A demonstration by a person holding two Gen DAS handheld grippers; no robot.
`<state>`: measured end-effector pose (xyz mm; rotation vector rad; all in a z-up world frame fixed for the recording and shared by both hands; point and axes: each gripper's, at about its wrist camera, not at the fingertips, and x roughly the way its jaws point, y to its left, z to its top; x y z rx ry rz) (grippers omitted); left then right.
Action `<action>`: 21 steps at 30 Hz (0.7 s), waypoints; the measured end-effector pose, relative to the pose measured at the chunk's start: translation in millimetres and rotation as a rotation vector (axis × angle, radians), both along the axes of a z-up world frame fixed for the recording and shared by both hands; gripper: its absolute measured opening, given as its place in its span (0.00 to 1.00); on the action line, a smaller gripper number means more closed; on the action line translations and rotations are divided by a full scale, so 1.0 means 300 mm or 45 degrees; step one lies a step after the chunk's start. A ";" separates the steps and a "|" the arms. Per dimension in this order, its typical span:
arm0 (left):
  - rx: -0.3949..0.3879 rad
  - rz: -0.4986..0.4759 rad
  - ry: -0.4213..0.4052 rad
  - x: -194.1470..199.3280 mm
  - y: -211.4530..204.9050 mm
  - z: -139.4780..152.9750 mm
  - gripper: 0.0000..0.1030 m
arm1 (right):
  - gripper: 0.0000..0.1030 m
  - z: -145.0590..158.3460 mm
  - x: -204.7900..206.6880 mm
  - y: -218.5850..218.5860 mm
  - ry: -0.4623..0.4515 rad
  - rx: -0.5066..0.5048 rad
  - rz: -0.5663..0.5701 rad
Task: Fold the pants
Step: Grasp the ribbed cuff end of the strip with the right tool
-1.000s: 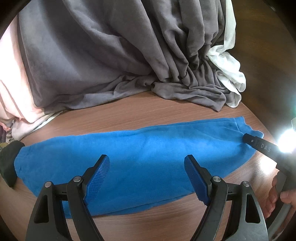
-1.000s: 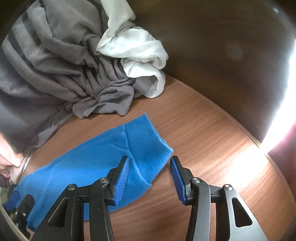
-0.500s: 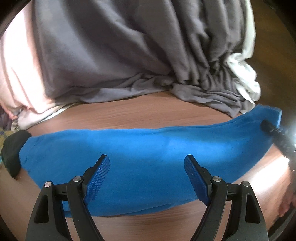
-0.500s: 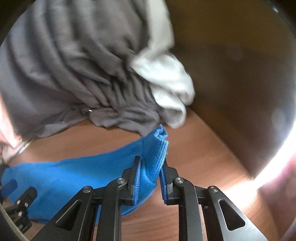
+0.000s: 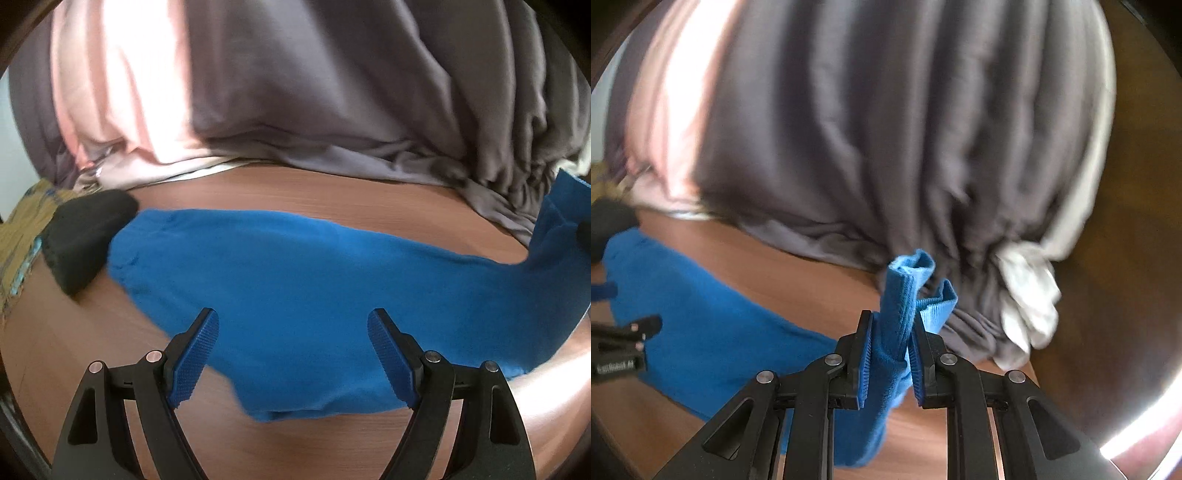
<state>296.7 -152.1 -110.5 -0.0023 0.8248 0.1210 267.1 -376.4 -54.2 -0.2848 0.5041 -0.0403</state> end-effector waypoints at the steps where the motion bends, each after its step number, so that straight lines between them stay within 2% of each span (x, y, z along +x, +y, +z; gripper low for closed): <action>1: -0.002 0.013 0.000 0.000 0.025 -0.002 0.81 | 0.19 -0.004 0.006 0.042 0.000 -0.029 0.038; 12: -0.014 0.080 0.069 -0.004 0.198 -0.059 0.81 | 0.18 -0.139 0.023 0.393 0.054 -0.243 0.319; 21: 0.000 0.071 0.107 0.007 0.252 -0.089 0.81 | 0.18 -0.267 0.033 0.526 0.192 -0.264 0.435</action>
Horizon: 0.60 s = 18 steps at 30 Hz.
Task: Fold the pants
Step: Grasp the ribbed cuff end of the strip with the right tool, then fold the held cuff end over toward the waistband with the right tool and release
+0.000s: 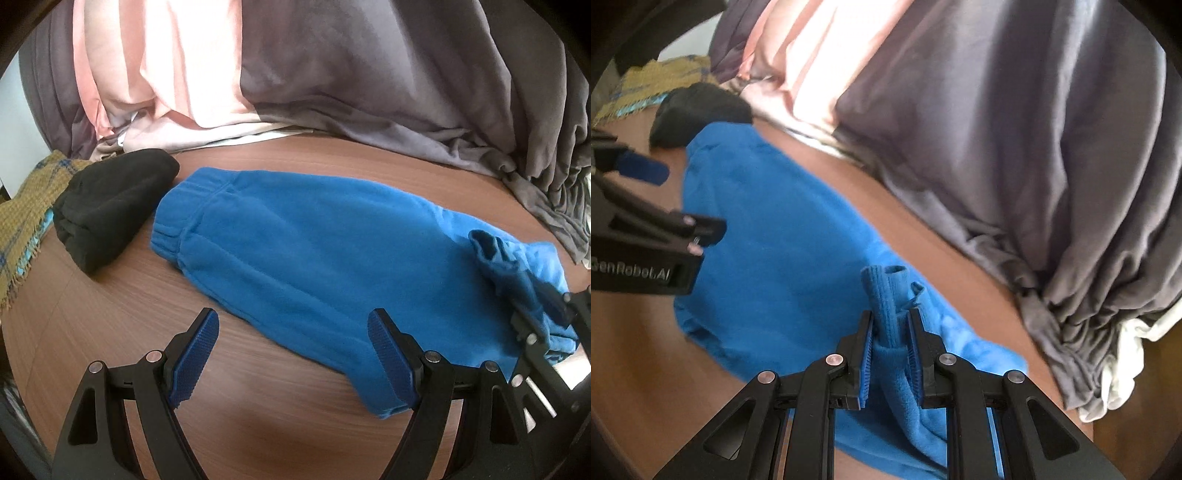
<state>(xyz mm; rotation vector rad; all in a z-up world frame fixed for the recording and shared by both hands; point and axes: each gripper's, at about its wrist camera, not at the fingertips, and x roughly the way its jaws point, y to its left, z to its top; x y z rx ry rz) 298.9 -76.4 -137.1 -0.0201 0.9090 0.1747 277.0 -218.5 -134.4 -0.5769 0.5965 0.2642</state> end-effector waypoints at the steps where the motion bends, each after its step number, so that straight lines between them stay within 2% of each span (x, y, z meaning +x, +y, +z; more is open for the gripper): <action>1: -0.001 0.001 0.002 0.001 0.005 -0.002 0.81 | 0.19 -0.011 0.001 0.008 0.016 0.001 0.006; 3: -0.005 0.005 0.005 0.003 0.012 -0.004 0.81 | 0.22 -0.021 -0.003 0.021 0.058 0.015 0.024; 5: -0.007 0.009 0.005 0.004 0.019 -0.002 0.81 | 0.34 -0.022 -0.008 0.026 0.107 0.064 0.047; 9: -0.004 0.015 -0.007 -0.001 0.026 0.006 0.81 | 0.35 0.010 -0.047 0.030 0.100 0.127 0.056; 13: -0.006 0.016 -0.002 -0.002 0.027 0.004 0.81 | 0.35 0.067 -0.059 -0.021 0.036 0.247 -0.070; 15: -0.002 0.019 0.002 -0.001 0.025 0.002 0.81 | 0.35 0.064 -0.028 -0.044 0.019 0.236 -0.163; 18: 0.009 0.013 -0.005 -0.003 0.022 0.007 0.81 | 0.35 0.042 0.034 -0.088 0.059 0.272 -0.266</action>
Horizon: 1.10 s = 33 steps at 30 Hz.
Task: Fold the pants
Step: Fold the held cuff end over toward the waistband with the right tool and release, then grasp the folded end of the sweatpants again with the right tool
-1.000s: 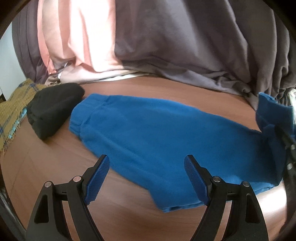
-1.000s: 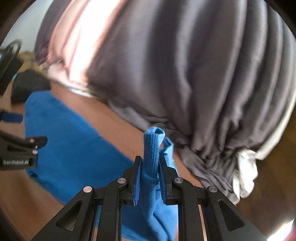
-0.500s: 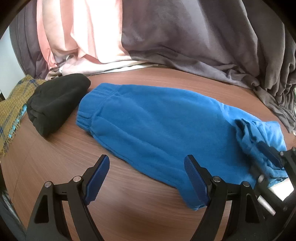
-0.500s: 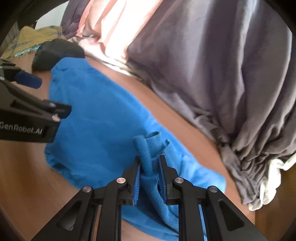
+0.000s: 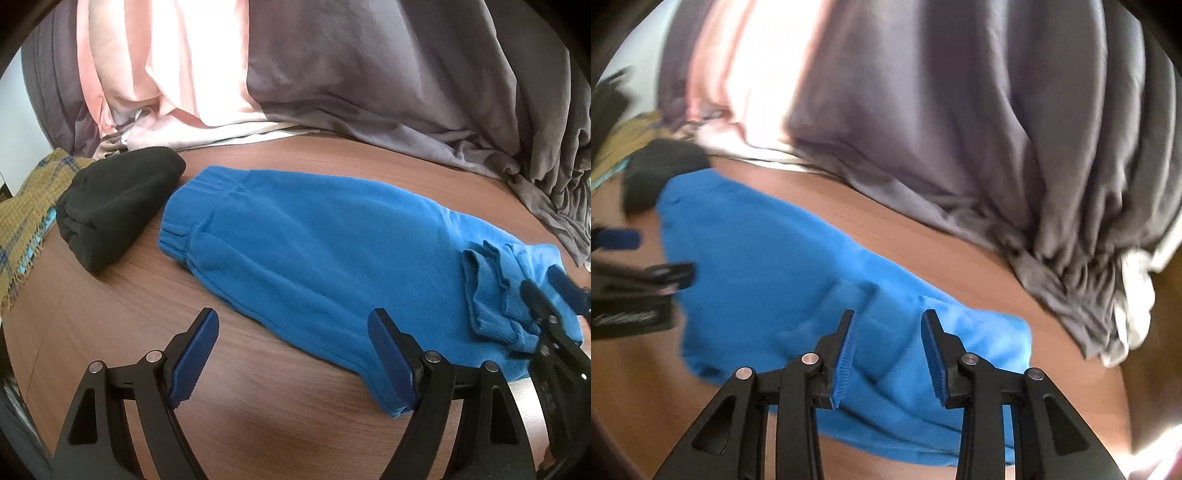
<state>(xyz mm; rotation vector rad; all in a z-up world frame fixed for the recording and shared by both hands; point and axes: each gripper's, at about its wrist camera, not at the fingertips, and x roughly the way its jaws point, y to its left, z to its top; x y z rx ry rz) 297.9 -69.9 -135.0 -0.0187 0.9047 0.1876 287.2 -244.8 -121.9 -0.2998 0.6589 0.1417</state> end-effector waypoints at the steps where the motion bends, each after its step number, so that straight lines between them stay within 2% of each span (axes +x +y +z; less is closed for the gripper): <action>1: 0.009 0.001 -0.003 0.000 -0.001 0.001 0.81 | 0.35 -0.016 0.020 -0.016 0.035 0.024 -0.023; 5: 0.019 -0.002 0.005 0.003 -0.001 -0.008 0.81 | 0.35 -0.057 0.039 -0.026 0.147 0.097 -0.001; 10: 0.029 -0.016 0.007 0.000 -0.007 -0.003 0.81 | 0.35 -0.062 0.027 -0.025 0.184 0.144 0.017; 12: 0.030 -0.030 -0.005 -0.005 -0.012 0.009 0.81 | 0.35 -0.049 0.025 -0.034 0.194 0.166 0.026; 15: 0.028 -0.069 -0.041 -0.022 -0.026 0.043 0.81 | 0.37 0.001 -0.006 -0.053 0.146 0.211 -0.004; 16: 0.029 -0.088 -0.060 -0.033 -0.034 0.058 0.81 | 0.43 0.020 -0.020 -0.060 0.130 0.223 -0.018; 17: 0.029 -0.103 -0.074 -0.042 -0.042 0.070 0.81 | 0.50 0.043 -0.040 -0.072 0.109 0.240 -0.041; 20: 0.039 -0.158 -0.123 -0.077 -0.076 0.107 0.83 | 0.51 0.098 -0.098 -0.114 0.030 0.276 -0.104; 24: 0.058 -0.205 -0.150 -0.101 -0.126 0.127 0.84 | 0.55 0.138 -0.131 -0.196 -0.017 0.306 -0.199; 28: 0.052 -0.233 -0.115 -0.093 -0.181 0.111 0.84 | 0.56 0.118 -0.142 -0.306 -0.016 0.370 -0.332; 31: 0.053 -0.249 -0.099 -0.083 -0.221 0.096 0.84 | 0.56 0.063 -0.142 -0.392 0.046 0.475 -0.443; 33: 0.089 -0.267 -0.087 -0.072 -0.249 0.085 0.84 | 0.56 0.025 -0.148 -0.443 0.082 0.550 -0.512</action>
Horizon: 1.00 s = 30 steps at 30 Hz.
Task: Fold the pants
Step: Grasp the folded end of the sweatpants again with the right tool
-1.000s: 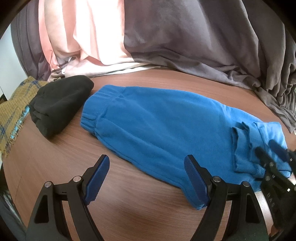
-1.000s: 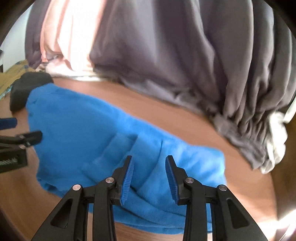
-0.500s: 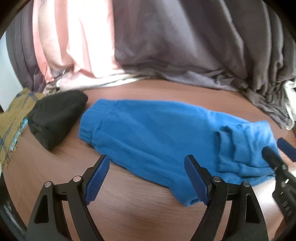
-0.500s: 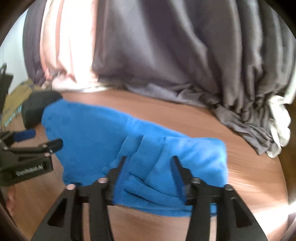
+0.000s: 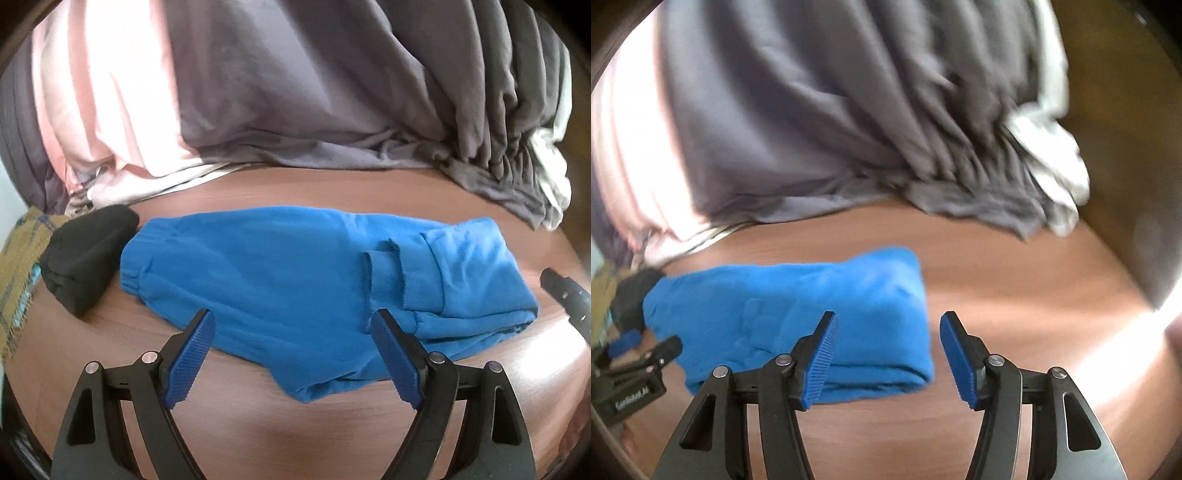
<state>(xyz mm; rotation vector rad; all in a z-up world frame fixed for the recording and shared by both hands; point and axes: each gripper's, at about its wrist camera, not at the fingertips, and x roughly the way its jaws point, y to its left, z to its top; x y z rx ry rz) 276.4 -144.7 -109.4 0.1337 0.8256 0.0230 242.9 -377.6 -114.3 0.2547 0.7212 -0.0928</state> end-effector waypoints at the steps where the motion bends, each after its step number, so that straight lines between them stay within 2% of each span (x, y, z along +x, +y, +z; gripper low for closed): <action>1: 0.013 -0.014 -0.002 0.006 -0.014 -0.004 0.84 | 0.56 -0.015 -0.003 -0.020 0.004 0.036 -0.025; 9: 0.104 -0.067 -0.044 0.066 -0.092 -0.025 0.84 | 0.56 -0.138 0.024 -0.095 0.115 0.299 -0.081; 17: 0.131 -0.085 -0.008 0.111 -0.121 -0.059 0.84 | 0.55 -0.195 0.034 -0.093 0.160 0.407 -0.083; 19: 0.126 -0.081 -0.002 0.114 -0.115 -0.064 0.84 | 0.53 -0.194 0.038 -0.089 0.158 0.404 -0.080; 22: 0.117 -0.066 0.004 0.117 -0.099 -0.065 0.84 | 0.42 -0.200 0.048 -0.077 0.175 0.410 -0.058; 26: 0.102 -0.035 0.021 0.115 -0.071 -0.065 0.84 | 0.26 -0.182 0.055 -0.058 0.175 0.335 -0.047; 30: 0.065 0.017 0.034 0.098 -0.019 -0.053 0.84 | 0.23 -0.120 0.053 -0.020 0.131 0.213 -0.007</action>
